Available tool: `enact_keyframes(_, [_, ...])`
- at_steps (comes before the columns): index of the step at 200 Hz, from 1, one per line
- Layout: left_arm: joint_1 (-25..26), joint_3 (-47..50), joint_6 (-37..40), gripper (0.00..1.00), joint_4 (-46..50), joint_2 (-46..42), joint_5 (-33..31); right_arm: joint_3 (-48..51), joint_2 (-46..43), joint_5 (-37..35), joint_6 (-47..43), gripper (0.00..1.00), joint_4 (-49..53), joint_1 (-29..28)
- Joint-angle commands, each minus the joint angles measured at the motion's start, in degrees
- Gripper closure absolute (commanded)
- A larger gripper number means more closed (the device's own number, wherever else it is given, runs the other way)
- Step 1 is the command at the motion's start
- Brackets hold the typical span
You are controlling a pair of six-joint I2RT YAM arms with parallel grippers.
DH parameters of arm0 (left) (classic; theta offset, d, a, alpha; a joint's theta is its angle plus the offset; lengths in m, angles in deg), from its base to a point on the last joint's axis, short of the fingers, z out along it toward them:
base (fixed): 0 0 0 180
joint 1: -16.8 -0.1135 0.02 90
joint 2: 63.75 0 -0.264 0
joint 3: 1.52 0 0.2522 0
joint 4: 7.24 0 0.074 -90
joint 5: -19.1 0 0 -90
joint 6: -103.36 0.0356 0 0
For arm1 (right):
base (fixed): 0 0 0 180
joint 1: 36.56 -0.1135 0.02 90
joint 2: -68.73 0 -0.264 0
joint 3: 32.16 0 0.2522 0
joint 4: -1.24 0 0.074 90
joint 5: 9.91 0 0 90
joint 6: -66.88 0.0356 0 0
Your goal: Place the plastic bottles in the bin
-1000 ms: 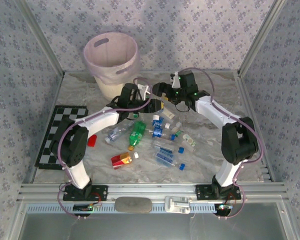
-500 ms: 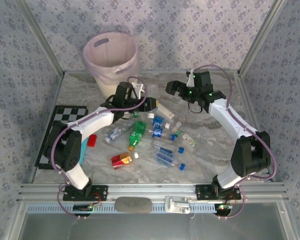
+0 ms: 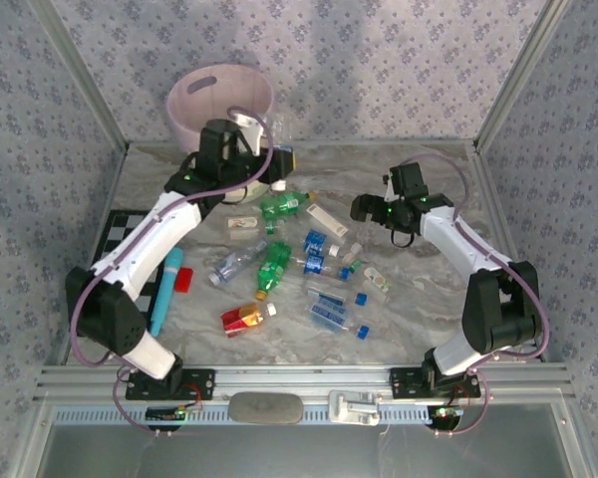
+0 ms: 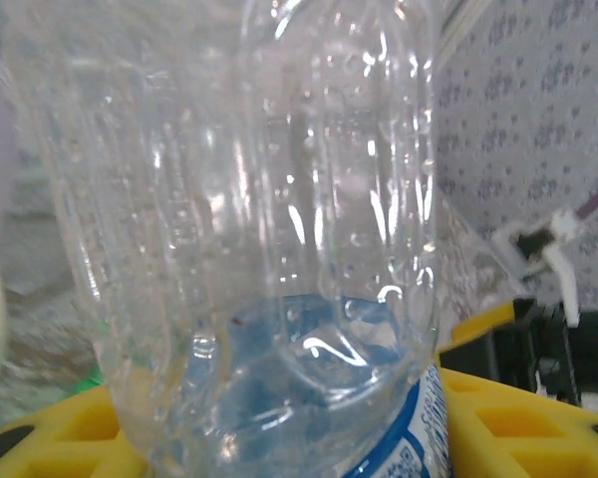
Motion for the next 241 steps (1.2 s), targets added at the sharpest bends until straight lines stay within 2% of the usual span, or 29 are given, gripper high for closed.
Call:
enact_keyframes(1, [-1.55, -4.55, 4.01, 0.53, 4.06, -1.27, -3.01, 2.00, -1.28, -0.17, -0.97, 0.00, -0.55, -0.36])
enact_keyframes(60, [-6.01, -12.85, 7.35, 0.53, 6.93, 1.35, -4.79, 3.26, -2.13, 1.93, -0.59, 0.00, -2.26, -1.18])
enact_keyframes(110, [-13.62, -22.10, 8.91, 0.53, 8.98, 7.34, -4.96, 1.51, -2.07, 0.86, -0.33, 0.00, -2.35, -2.30])
enact_keyframes(157, [-17.82, -36.44, 12.73, 0.53, 12.76, 19.04, -5.85, 1.24, -0.39, -0.23, -0.02, 0.00, -4.27, -3.44])
enact_keyframes(217, [-18.23, -59.48, 15.71, 0.52, 24.42, 37.31, -8.86, -5.80, 7.07, 2.43, -2.93, 0.00, -3.24, -3.55])
enact_keyframes(241, [-18.23, -63.79, 15.68, 0.52, 28.35, 41.26, -9.05, -6.89, 8.89, 3.00, -3.32, 0.00, -3.49, -3.60])
